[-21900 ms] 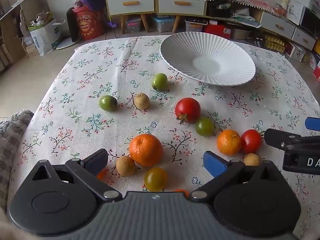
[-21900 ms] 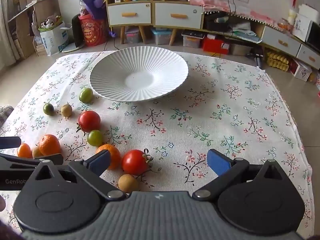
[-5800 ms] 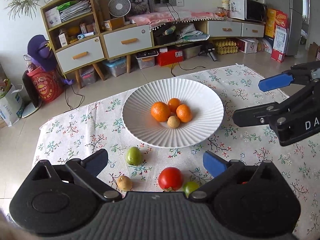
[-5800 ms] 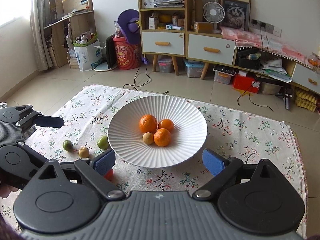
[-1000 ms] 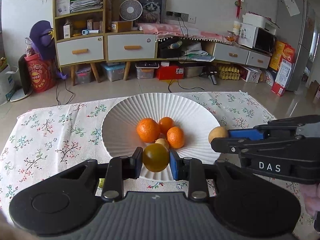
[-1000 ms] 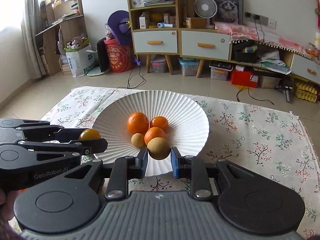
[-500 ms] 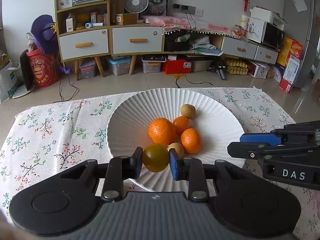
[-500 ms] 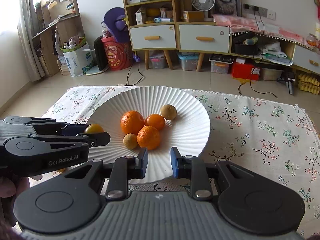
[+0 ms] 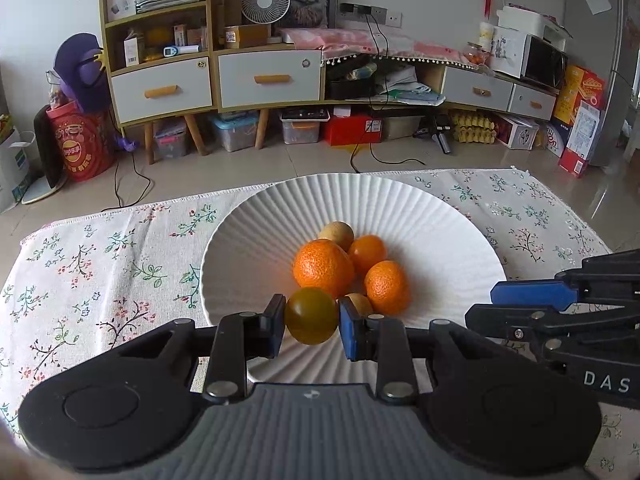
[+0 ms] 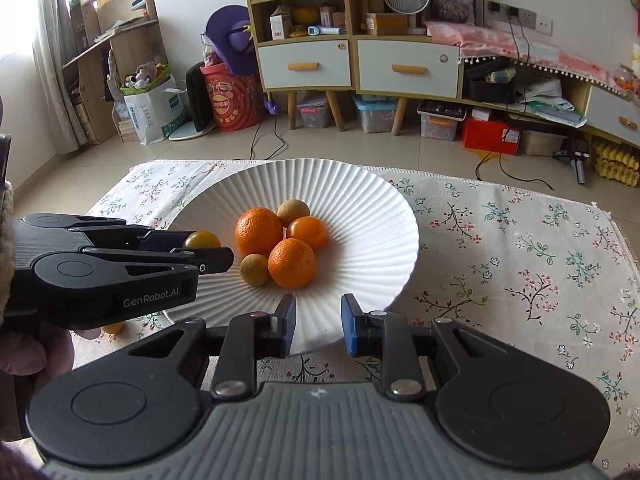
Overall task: Organize fruits
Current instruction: 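Open the right gripper to drop the tan fruit while the left gripper releases the tomato into the bowl, then withdraw both open grippers from the bowl toward the remaining fruit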
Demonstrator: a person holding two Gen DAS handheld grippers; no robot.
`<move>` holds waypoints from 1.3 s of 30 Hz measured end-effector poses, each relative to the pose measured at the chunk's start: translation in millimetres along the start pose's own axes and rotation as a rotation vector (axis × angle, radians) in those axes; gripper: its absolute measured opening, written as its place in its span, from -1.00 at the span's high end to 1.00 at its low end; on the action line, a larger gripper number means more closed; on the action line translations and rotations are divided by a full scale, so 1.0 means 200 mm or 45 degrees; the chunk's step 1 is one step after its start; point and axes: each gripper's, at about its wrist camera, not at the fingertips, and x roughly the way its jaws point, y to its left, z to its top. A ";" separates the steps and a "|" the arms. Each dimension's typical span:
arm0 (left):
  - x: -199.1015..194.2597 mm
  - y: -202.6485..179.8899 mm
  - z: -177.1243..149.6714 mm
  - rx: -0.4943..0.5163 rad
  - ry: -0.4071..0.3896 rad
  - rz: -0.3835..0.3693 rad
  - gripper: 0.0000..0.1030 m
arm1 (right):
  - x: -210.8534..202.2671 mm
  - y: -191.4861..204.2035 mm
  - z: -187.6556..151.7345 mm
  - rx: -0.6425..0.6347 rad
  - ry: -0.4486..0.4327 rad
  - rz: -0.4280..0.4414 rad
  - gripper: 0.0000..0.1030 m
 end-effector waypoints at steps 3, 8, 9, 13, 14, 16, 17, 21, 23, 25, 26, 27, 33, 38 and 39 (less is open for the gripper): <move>0.01 0.00 0.00 0.006 -0.002 0.005 0.49 | 0.00 0.00 0.00 -0.011 0.002 -0.001 0.57; 0.00 0.00 0.00 0.005 -0.011 0.010 0.34 | 0.00 0.00 0.00 -0.015 0.000 -0.003 0.52; -0.01 0.00 0.00 0.006 -0.012 0.011 0.26 | 0.00 0.00 0.00 -0.016 0.000 -0.003 0.51; -0.04 0.00 0.00 0.017 -0.019 0.015 0.07 | -0.03 0.01 0.00 -0.026 -0.010 -0.005 0.51; -0.05 0.00 0.00 0.016 -0.021 0.011 0.02 | -0.03 0.01 0.00 -0.027 -0.013 -0.005 0.50; -0.08 -0.01 0.01 0.013 -0.023 0.004 -0.05 | -0.05 0.00 0.00 -0.026 -0.019 -0.003 0.42; -0.09 -0.01 0.01 0.014 -0.023 0.002 -0.09 | -0.05 0.00 0.00 -0.024 -0.021 -0.004 0.38; -0.13 -0.02 0.00 0.025 -0.025 -0.003 -0.25 | -0.08 -0.01 -0.01 -0.020 -0.027 -0.009 0.28; -0.15 -0.02 -0.02 0.038 -0.024 -0.001 -0.27 | -0.10 -0.01 -0.01 -0.020 -0.035 -0.012 0.18; -0.16 -0.02 -0.03 0.047 -0.016 0.002 -0.31 | -0.11 -0.01 -0.01 -0.024 -0.042 -0.014 0.09; -0.17 -0.02 -0.04 0.052 -0.010 0.004 -0.33 | -0.12 -0.01 -0.01 -0.025 -0.046 -0.017 0.03; -0.18 -0.02 -0.05 0.052 -0.005 0.007 -0.35 | -0.13 -0.01 -0.01 -0.026 -0.049 -0.018 0.01; -0.23 0.02 -0.08 0.027 0.020 0.011 -0.51 | -0.18 0.00 -0.02 -0.043 -0.056 -0.014 -0.18; -0.28 0.04 -0.11 0.005 0.023 0.014 -0.65 | -0.22 0.01 -0.04 -0.062 -0.061 -0.014 -0.34; -0.29 0.04 -0.12 0.006 0.020 0.015 -0.66 | -0.22 0.01 -0.04 -0.065 -0.061 -0.013 -0.36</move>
